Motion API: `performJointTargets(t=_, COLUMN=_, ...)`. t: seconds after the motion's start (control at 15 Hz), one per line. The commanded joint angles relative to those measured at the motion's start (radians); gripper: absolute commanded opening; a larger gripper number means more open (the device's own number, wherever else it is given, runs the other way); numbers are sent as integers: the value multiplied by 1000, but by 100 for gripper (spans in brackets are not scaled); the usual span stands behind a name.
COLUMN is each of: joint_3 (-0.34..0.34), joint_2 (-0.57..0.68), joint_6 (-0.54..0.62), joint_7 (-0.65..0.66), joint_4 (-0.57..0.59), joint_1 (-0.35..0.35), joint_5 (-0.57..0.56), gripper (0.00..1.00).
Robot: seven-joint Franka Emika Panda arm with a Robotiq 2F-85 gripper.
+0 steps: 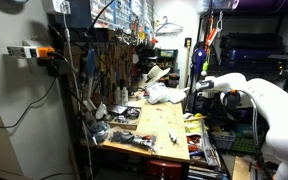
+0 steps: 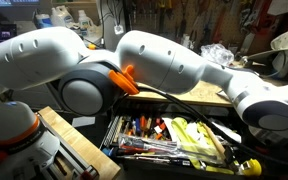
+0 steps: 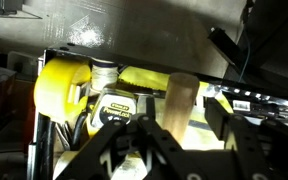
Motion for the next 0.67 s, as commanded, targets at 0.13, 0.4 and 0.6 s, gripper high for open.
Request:
performJointTargets(t=0.13, joint_3=-2, joint_2=-39, joint_6=22, joint_7=-5, joint_4=-30, joint_1=16, joint_5=-3, gripper=99)
performJointTargets(t=0.4, joint_3=-3, joint_2=-89, joint_6=25, joint_7=-6, joint_4=-74, joint_1=59, joint_5=-11, gripper=100)
performJointTargets(t=0.6, joint_3=-14, joint_2=-123, joint_6=44, joint_7=-46, joint_4=-130, joint_1=97, joint_5=-32, gripper=100)
